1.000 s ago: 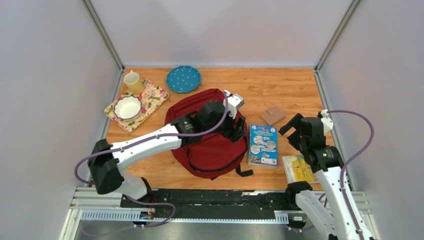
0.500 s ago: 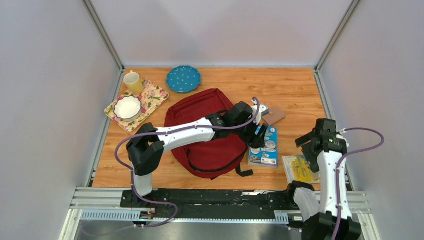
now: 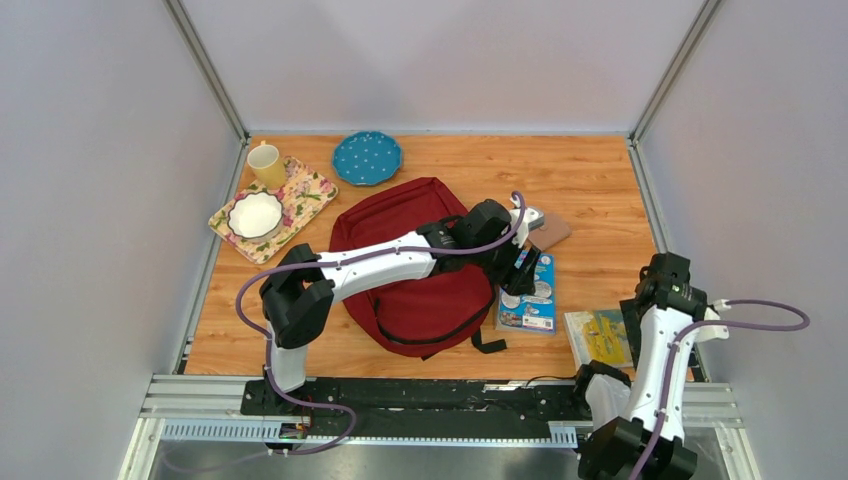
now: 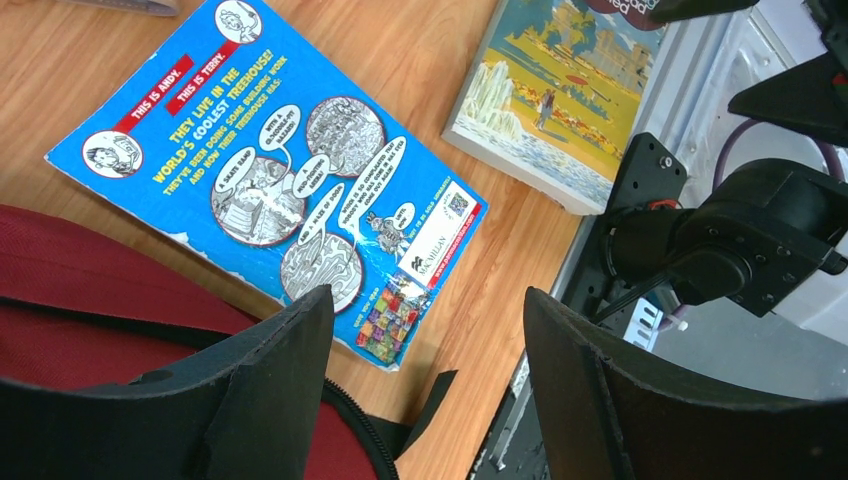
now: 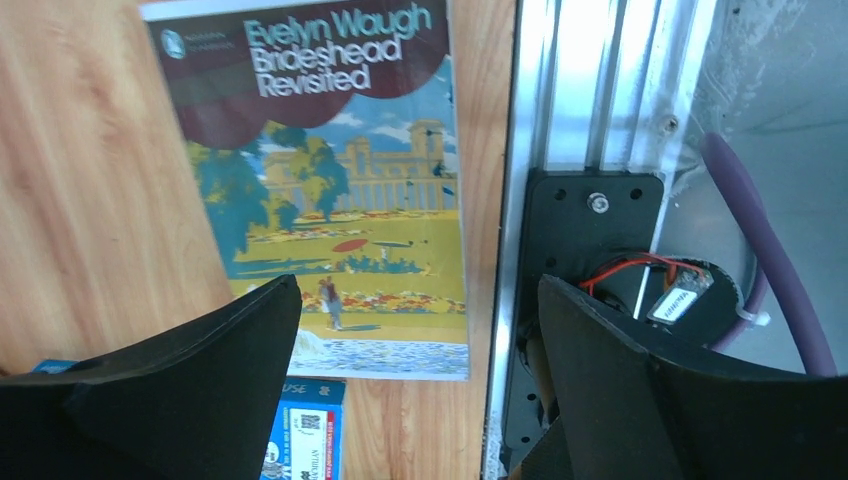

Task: Pack the student bag
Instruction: Pick up the book from the center of the board.

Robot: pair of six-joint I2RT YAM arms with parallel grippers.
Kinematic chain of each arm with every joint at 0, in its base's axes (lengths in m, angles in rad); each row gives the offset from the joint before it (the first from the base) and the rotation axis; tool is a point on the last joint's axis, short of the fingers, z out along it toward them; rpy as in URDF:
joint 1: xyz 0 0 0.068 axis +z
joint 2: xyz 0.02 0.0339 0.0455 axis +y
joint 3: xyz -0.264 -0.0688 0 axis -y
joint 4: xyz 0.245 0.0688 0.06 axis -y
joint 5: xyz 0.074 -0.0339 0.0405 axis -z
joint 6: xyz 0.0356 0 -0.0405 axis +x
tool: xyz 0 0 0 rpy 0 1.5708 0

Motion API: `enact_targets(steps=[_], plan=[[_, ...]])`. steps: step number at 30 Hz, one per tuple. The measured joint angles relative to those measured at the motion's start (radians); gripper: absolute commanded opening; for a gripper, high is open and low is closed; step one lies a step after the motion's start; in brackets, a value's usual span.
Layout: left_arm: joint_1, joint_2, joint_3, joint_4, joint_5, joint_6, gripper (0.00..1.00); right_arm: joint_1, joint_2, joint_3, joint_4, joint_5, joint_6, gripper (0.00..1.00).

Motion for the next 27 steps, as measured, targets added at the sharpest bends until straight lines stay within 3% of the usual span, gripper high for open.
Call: enact_targets(steps=[9, 20, 24, 27], plan=[[0.0, 0.0, 0.0, -0.004, 0.008, 0.011, 0.77, -0.052, 0.115, -0.133, 0.113, -0.05, 0.003, 0.96], [0.001, 0.0, -0.008, -0.007, 0.007, 0.053, 0.77, -0.068, -0.066, -0.36, 0.427, -0.203, -0.045, 0.96], [0.009, 0.004, 0.001, -0.007, 0.008, 0.058, 0.77, -0.07, -0.076, -0.393, 0.539, -0.286, -0.137, 0.81], [0.017, 0.01, 0.008, -0.005, 0.008, 0.058, 0.77, -0.072, -0.076, -0.415, 0.625, -0.373, -0.195, 0.61]])
